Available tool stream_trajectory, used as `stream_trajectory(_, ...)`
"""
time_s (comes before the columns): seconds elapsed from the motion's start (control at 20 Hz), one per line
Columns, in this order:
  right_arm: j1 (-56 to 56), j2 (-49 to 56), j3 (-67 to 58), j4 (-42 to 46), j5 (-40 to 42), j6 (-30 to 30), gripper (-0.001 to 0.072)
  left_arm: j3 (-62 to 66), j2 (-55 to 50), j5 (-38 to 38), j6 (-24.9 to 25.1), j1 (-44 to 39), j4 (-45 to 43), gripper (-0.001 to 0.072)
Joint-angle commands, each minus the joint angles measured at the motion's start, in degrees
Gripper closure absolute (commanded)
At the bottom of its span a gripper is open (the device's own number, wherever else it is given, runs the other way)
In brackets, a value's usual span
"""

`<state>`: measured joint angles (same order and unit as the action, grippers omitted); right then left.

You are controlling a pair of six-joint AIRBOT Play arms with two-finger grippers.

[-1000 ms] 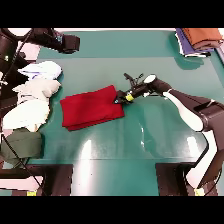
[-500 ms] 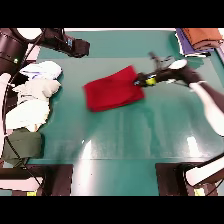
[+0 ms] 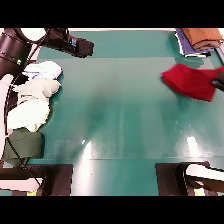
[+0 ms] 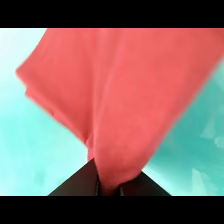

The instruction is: Fold the shirts.

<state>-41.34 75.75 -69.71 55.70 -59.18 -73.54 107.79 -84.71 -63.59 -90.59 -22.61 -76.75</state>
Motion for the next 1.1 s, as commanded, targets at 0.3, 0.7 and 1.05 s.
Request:
stream_trajectory(0.3, -9.0, -11.9, 18.1, 1.6, 4.3, -4.2, 0.0693, 0.0, 0.0, 1.0, -0.5, 0.0, 0.1, 0.0685)
stream_trajectory(0.7, -5.9, -20.9, 14.6, 23.7, -2.0, -4.7, 0.02, 0.0, 0.0, -0.5, 1.0, 0.0, 0.0, 0.0685)
stream_trajectory(1.05, 0.6, -27.3, 8.7, 7.2, -3.3, -5.6, 0.0202, 0.0, 0.0, 1.0, 1.0, 0.0, 0.1, 0.0684)
